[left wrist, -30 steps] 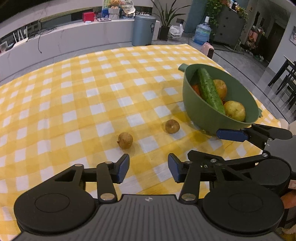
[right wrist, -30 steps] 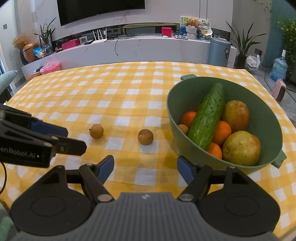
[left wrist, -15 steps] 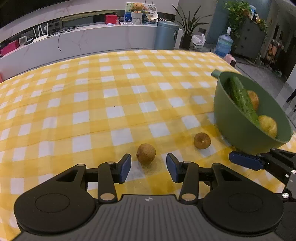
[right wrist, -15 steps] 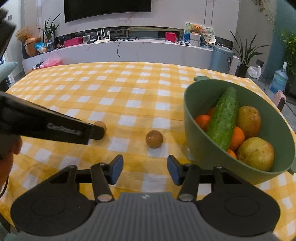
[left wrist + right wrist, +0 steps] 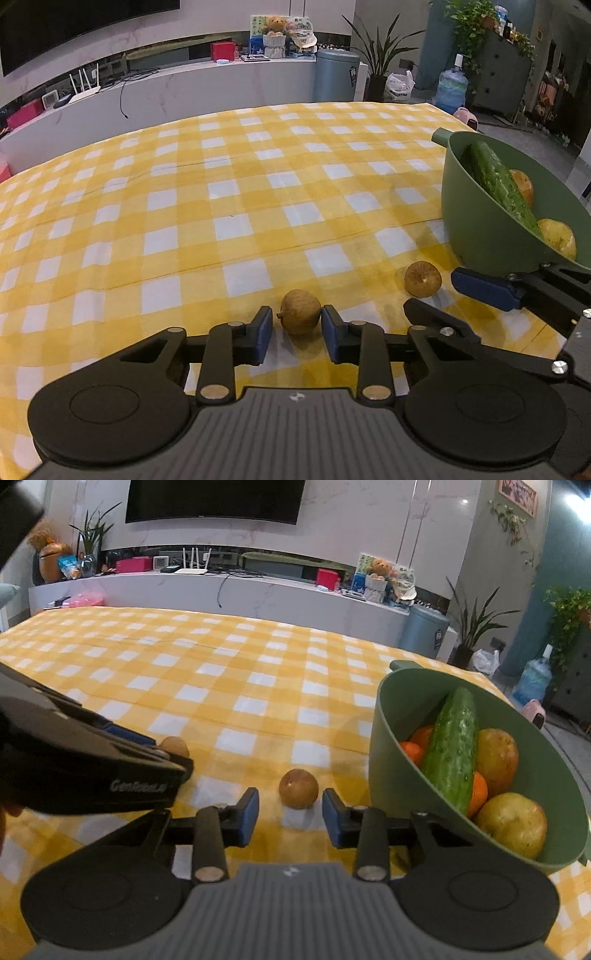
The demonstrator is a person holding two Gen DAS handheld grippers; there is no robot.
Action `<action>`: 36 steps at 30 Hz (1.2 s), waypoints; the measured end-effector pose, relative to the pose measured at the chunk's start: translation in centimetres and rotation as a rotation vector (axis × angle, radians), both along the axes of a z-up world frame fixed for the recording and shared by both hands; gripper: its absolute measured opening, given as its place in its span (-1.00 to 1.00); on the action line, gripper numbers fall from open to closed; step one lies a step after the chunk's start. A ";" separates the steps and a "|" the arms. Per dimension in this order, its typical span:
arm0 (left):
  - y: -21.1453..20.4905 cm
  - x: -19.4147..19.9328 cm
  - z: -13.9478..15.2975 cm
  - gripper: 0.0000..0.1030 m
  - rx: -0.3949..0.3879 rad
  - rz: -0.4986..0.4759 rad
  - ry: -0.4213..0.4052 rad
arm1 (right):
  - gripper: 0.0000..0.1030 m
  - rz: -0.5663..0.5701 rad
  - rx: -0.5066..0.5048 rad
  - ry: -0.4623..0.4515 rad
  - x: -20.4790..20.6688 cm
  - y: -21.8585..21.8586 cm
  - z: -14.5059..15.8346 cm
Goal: Organize fruits
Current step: 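Grasp a brown kiwi with the left tool while the right tool grasps the other kiwi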
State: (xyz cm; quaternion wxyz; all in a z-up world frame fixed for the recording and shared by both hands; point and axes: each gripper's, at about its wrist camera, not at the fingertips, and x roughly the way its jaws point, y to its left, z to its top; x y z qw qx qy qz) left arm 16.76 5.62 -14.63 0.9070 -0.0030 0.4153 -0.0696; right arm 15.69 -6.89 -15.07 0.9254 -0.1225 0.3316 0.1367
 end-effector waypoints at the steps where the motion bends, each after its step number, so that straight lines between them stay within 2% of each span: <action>1: 0.1 0.0 0.0 -0.32 -0.006 -0.001 -0.001 | -0.33 -0.002 -0.006 -0.002 0.1 0.2 -0.1; 8: -0.3 0.0 -0.1 -0.45 0.011 -0.033 -0.019 | -0.36 -0.017 -0.039 -0.011 0.8 0.9 -1.0; 23: -0.3 0.1 -0.1 -0.46 0.021 -0.042 -0.024 | -0.38 0.012 -0.106 -0.026 1.2 2.1 -1.3; 25: -0.4 0.1 -0.2 -0.46 0.023 -0.044 -0.025 | -0.42 0.014 -0.119 -0.026 1.1 2.3 -1.3; 27: -0.3 0.0 -0.2 -0.47 0.025 -0.048 -0.028 | -0.58 0.016 -0.131 -0.020 1.1 2.4 -1.3; 36: 0.0 -0.1 -0.3 -0.47 0.016 -0.056 -0.038 | -0.59 0.055 -0.162 -0.013 0.7 2.7 -0.9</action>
